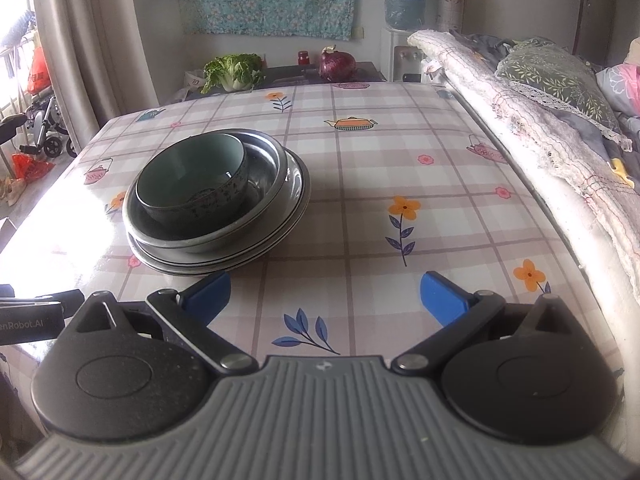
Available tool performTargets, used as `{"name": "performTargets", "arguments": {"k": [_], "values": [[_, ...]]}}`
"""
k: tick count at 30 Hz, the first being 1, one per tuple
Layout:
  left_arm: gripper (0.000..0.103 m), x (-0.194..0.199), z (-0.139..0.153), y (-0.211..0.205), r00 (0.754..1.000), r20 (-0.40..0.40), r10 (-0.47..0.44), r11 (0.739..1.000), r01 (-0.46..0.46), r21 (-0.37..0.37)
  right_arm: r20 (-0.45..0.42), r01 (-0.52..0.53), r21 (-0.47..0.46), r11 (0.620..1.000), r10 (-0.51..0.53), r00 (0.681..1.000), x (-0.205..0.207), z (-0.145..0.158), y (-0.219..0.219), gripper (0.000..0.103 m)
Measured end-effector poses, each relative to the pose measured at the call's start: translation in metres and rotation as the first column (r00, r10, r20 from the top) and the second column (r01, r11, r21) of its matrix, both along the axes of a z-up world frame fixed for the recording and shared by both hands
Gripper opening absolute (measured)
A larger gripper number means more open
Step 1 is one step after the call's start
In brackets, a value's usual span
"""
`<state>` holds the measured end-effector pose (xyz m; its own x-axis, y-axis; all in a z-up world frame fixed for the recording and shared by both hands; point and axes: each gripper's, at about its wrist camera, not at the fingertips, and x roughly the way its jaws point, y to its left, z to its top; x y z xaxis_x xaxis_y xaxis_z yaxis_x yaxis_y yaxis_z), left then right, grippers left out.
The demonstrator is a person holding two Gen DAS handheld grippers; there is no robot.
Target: Organize plates and bowls
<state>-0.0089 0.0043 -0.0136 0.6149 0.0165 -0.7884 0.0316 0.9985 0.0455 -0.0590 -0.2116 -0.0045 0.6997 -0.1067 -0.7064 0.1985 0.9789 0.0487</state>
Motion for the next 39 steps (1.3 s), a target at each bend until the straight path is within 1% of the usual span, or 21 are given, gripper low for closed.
{"name": "performTargets", "arguments": {"k": [11,33,39], "values": [[0.103,0.002,-0.005,-0.001,1.0,-0.026,0.007,1.0,-0.006,0.025,-0.028,-0.041,-0.004,0.999,0.041,0.999,0.007,-0.004,0.013,0.102],[0.103,0.003,-0.002,-0.01,1.0,-0.014,-0.026,0.998,0.027,0.052,-0.039,-0.056,-0.013,0.998,0.055,0.998,0.006,-0.005,0.018,0.102],[0.103,0.003,-0.001,-0.012,0.999,-0.012,-0.036,0.998,0.037,0.059,-0.043,-0.075,-0.013,0.997,0.074,0.996,0.007,-0.005,0.02,0.102]]}}
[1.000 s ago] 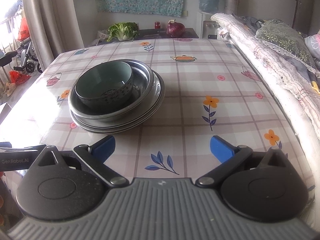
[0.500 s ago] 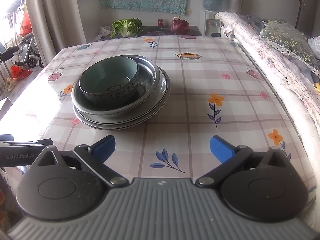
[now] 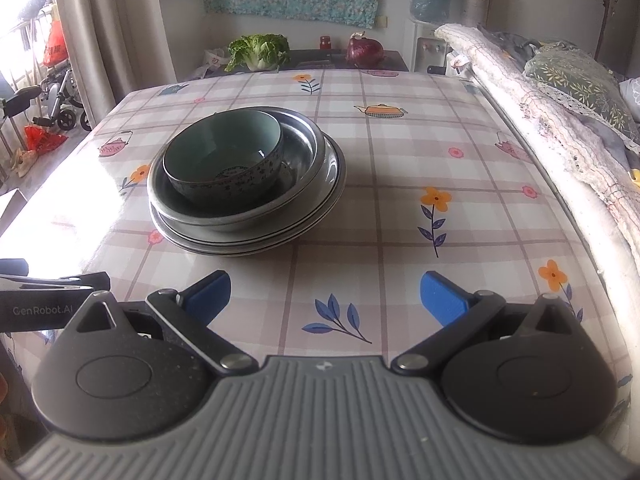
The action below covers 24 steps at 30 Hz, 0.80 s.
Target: Organize plates and bowls
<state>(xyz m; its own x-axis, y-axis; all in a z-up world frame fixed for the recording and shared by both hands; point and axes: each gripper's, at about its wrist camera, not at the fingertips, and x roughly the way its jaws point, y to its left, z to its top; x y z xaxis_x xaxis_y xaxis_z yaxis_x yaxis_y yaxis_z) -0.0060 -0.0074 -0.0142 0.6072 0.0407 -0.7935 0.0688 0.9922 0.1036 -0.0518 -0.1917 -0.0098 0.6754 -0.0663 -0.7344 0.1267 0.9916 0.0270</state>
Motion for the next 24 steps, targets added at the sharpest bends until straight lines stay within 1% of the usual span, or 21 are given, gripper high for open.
{"name": "performTargets", "arguments": {"k": [10,17,24], "values": [[0.103,-0.002,0.0,-0.005,0.999,-0.009,-0.031,1.0,0.031,-0.002,-0.015,-0.033,-0.015,0.999,0.033,0.999,0.001,0.0,0.006,0.102],[0.103,-0.004,-0.004,-0.013,0.997,-0.028,-0.071,0.997,0.071,-0.009,-0.027,-0.023,-0.014,1.0,0.023,0.999,0.001,-0.002,0.002,0.102],[0.103,-0.005,-0.004,-0.016,0.997,-0.031,-0.077,0.997,0.077,-0.011,-0.028,-0.02,-0.014,1.0,0.02,0.999,-0.001,-0.003,0.0,0.102]]}}
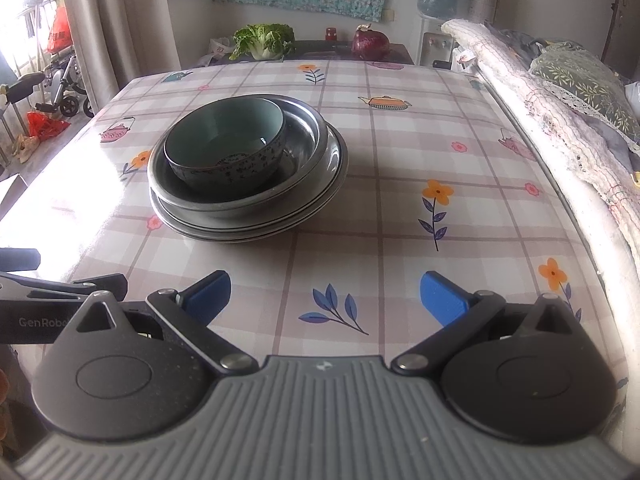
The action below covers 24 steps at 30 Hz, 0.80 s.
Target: Organize plates and bowls
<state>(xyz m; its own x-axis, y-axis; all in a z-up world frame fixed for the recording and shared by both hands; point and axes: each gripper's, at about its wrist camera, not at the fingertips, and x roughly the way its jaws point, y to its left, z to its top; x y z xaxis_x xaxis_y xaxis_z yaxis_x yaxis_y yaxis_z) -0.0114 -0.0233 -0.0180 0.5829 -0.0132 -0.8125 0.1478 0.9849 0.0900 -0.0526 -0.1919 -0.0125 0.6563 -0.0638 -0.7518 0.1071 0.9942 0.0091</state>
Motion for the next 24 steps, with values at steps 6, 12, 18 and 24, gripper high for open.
{"name": "performTargets", "arguments": {"k": [6,12,18,24], "values": [[0.103,-0.0002,0.0002,0.0002,1.0,0.001,0.0,1.0,0.0,0.001,0.001,0.004,0.005,1.0,-0.004,1.0,-0.0022,0.0,-0.0016,0.102],[0.103,-0.0001,0.0001,0.0,1.0,0.0,0.0,1.0,0.0,0.002,0.001,0.004,0.005,1.0,-0.004,1.0,-0.0021,0.0,-0.0018,0.102],[0.103,-0.0004,0.0003,0.0005,1.0,-0.003,0.003,1.0,-0.003,0.0,-0.001,0.005,0.007,1.0,-0.005,1.0,-0.0026,-0.0002,-0.002,0.102],[0.103,-0.0007,0.0003,0.0012,1.0,-0.004,0.004,1.0,-0.004,-0.001,-0.001,0.006,0.008,1.0,-0.006,1.0,-0.0029,-0.0007,-0.0023,0.102]]}}
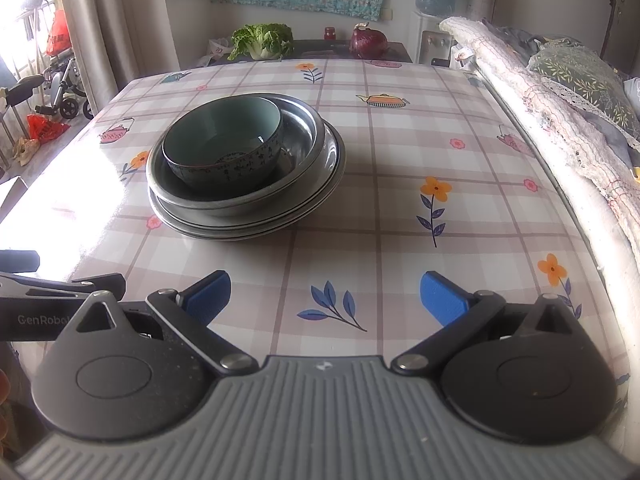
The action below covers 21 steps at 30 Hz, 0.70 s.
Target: Organize plates and bowls
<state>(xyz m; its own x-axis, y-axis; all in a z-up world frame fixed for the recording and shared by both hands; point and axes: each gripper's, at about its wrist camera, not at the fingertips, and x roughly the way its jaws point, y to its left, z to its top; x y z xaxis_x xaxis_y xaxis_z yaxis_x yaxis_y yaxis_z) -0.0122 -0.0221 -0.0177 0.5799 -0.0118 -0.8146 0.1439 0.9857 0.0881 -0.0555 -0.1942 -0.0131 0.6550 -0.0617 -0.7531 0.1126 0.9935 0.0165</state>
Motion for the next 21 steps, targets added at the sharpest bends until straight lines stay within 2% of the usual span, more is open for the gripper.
{"name": "performTargets", "arguments": {"k": [21], "values": [[0.103,0.0004,-0.0002,0.0028,1.0,0.0,0.005,1.0,-0.005,-0.004,-0.002,-0.001,0.0,1.0,0.001,1.0,0.0,-0.0005,0.0005,0.102]]}}
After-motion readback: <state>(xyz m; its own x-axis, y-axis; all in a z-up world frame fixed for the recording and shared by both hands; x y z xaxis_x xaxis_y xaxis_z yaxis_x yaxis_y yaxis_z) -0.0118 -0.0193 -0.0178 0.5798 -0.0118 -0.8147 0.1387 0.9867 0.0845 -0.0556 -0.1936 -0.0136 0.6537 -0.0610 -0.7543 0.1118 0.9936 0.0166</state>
